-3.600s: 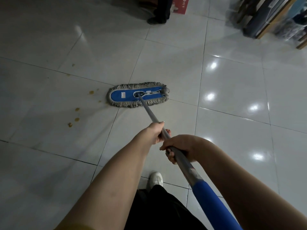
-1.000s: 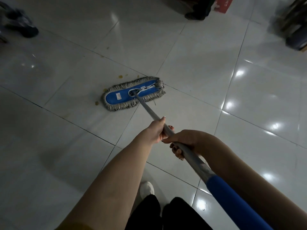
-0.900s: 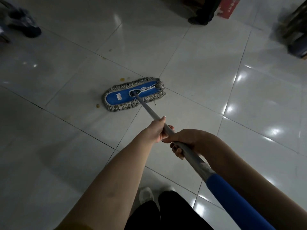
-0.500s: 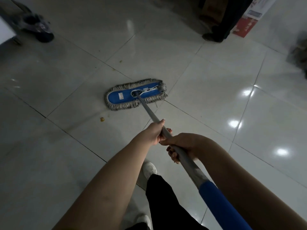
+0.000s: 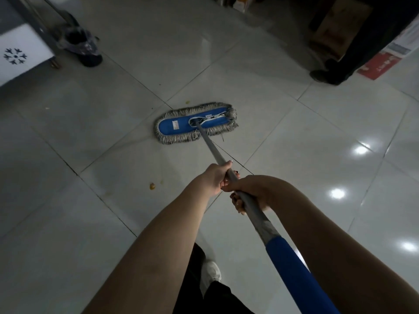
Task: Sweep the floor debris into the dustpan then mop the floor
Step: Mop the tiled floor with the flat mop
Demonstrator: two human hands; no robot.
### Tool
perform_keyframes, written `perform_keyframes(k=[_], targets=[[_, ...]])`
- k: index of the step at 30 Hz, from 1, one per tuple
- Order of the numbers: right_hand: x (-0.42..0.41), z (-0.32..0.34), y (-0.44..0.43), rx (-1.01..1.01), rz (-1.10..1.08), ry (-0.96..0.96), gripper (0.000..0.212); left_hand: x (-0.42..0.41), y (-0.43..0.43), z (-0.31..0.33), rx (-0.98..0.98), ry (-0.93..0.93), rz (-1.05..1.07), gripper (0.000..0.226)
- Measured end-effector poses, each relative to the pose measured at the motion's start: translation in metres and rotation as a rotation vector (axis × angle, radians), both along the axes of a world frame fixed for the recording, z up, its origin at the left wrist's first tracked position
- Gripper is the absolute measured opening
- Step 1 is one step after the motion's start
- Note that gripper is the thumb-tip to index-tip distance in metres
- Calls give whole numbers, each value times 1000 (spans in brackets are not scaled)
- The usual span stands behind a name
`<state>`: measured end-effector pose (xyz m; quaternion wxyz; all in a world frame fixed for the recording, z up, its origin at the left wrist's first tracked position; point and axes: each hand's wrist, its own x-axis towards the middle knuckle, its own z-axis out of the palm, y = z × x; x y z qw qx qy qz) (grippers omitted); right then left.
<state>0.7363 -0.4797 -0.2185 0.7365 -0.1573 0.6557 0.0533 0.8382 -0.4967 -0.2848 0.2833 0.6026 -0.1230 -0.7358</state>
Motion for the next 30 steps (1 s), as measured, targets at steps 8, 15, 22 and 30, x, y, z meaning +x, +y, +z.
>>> perform_keyframes(k=[8, 15, 22, 30], targets=[[40, -4, -114, -23, 28, 19, 25, 46, -116, -10, -2, 95, 29, 24], [103, -25, -200, -19, 41, -6, 22, 101, -210, -31, 100, 57, 48, 21], [134, -42, -239, -49, 15, 1, 20, 131, -255, -38, 114, -24, -4, 21], [116, -50, -198, -88, -46, 51, 25, 104, -225, -36, 117, -23, 17, 22]])
